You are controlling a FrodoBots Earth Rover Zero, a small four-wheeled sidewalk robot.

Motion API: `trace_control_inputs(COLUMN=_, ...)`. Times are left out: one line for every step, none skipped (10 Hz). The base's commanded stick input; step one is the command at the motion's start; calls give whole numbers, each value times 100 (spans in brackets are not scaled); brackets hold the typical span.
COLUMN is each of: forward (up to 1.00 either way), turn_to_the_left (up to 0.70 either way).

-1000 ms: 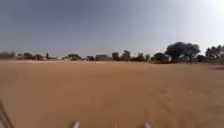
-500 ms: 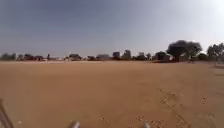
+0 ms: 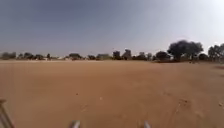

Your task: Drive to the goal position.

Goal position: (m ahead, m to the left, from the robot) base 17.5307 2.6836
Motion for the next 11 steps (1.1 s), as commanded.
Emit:
trace_control_inputs(forward=70, turn_to_the_left=0)
trace_control_inputs(forward=70, turn_to_the_left=0)
trace_control_inputs(forward=70, turn_to_the_left=0)
trace_control_inputs(forward=70, turn_to_the_left=0)
trace_control_inputs(forward=70, turn_to_the_left=0)
trace_control_inputs(forward=70, turn_to_the_left=0)
trace_control_inputs(forward=70, turn_to_the_left=0)
trace_control_inputs(forward=70, turn_to_the_left=0)
trace_control_inputs(forward=70, turn_to_the_left=0)
trace_control_inputs(forward=70, turn_to_the_left=0)
trace_control_inputs(forward=70, turn_to_the_left=0)
